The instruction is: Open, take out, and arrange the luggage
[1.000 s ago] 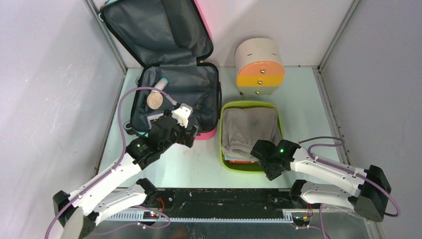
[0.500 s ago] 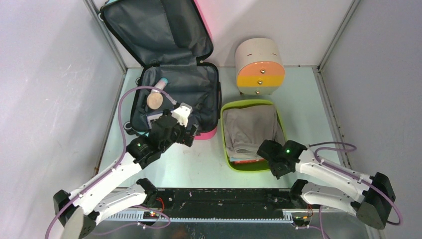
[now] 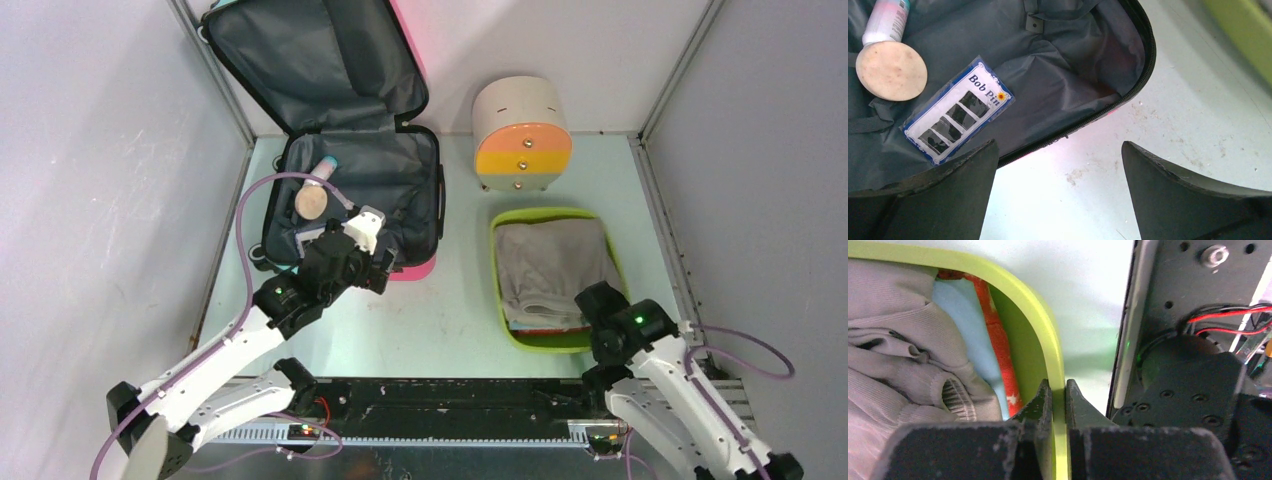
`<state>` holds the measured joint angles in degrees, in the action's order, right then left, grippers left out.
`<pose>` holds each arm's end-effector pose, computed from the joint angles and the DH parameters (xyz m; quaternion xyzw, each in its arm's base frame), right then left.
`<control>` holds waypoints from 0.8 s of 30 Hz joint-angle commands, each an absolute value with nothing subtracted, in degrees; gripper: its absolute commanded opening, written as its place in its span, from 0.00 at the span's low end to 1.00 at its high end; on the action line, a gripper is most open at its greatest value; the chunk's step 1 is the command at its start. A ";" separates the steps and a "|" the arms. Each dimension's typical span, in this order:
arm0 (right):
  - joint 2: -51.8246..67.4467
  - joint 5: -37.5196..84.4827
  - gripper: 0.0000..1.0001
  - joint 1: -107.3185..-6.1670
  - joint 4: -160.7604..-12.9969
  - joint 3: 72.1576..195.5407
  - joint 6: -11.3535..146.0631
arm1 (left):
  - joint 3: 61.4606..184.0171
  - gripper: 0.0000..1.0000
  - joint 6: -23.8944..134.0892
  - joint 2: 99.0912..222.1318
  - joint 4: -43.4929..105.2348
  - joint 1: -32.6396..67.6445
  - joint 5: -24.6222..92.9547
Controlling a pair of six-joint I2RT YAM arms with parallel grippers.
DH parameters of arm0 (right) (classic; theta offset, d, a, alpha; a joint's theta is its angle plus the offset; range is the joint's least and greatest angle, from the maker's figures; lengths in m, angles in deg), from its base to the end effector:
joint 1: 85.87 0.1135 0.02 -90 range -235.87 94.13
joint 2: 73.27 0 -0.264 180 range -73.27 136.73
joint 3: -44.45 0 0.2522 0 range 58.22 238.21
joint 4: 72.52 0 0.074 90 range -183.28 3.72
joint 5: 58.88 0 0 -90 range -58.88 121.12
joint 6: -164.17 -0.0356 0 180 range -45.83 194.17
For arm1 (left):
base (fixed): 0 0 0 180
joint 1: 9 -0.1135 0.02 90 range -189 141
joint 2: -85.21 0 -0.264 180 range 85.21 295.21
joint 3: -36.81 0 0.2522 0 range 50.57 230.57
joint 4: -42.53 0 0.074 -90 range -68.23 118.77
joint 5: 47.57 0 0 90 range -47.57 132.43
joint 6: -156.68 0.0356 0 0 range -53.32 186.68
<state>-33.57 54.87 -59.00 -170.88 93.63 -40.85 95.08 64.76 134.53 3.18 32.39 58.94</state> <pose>0.0669 0.0178 0.2171 0.6821 0.7016 -0.0581 0.1976 0.1495 -0.1182 0.2982 0.2228 0.8324 -0.0657 0.5031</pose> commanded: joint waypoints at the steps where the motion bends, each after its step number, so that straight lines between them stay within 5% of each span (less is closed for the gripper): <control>1: -37.22 65.72 0.00 -68.51 -174.44 93.91 -49.06 | 97.13 1.00 65.66 133.63 3.75 32.37 60.73; 19: -35.70 66.86 0.00 -105.55 -140.05 93.50 5.09 | 95.58 1.00 68.97 131.11 3.50 32.48 63.10; 24: -34.03 66.96 0.00 -108.01 -134.86 94.57 9.16 | 95.65 1.00 69.02 131.21 3.69 32.41 63.22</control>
